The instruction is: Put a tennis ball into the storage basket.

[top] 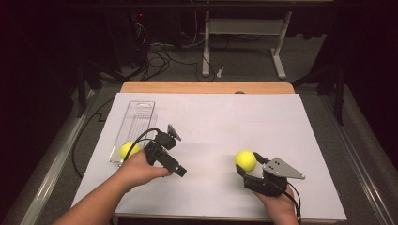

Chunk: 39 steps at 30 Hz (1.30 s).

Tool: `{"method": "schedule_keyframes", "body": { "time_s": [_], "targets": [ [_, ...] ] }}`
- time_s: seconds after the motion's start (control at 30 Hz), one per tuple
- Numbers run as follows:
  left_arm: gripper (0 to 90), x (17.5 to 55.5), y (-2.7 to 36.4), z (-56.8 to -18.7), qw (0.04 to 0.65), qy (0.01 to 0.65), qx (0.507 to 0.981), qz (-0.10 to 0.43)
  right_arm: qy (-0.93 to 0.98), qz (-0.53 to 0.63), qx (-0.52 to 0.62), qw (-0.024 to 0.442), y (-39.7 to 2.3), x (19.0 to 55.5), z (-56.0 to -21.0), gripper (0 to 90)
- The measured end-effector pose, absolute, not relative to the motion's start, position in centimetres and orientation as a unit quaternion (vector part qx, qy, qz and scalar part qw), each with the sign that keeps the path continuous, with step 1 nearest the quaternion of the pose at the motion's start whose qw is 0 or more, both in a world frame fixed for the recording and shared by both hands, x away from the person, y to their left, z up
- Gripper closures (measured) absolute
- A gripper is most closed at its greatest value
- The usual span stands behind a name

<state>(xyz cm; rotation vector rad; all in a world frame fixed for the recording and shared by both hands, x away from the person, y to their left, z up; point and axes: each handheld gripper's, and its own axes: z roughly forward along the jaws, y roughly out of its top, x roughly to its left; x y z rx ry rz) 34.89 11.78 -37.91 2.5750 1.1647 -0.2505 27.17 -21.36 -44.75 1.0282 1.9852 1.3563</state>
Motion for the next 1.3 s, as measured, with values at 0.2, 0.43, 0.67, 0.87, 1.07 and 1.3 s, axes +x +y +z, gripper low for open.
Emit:
{"method": "schedule_keyframes", "body": {
  "time_s": [0.2,0.43,0.67,0.87,1.07,1.3],
  "targets": [
    [0.7,34.8,11.8,-37.9,0.153,0.405,0.897,-0.086,0.736,0.501,0.374,0.259,-21.1,27.1,-44.9,27.8],
    [0.6,34.8,11.7,-37.9,0.155,0.405,0.897,-0.084,0.745,0.498,0.362,0.256,-20.2,27.0,-45.2,27.8],
    [0.6,34.9,11.7,-37.9,0.162,0.407,0.895,-0.079,0.749,0.503,0.350,0.252,-19.1,26.8,-45.1,27.8],
    [0.6,35.0,11.6,-38.0,0.156,0.408,0.896,-0.082,0.749,0.517,0.335,0.243,-17.8,26.7,-44.7,27.8],
    [0.6,35.0,11.6,-38.0,0.155,0.409,0.896,-0.080,0.753,0.521,0.323,0.239,-16.8,27.0,-44.1,27.8],
    [0.6,35.1,11.5,-38.1,0.154,0.407,0.897,-0.082,0.757,0.524,0.312,0.234,-15.6,27.6,-43.3,27.8]
  ]
}}
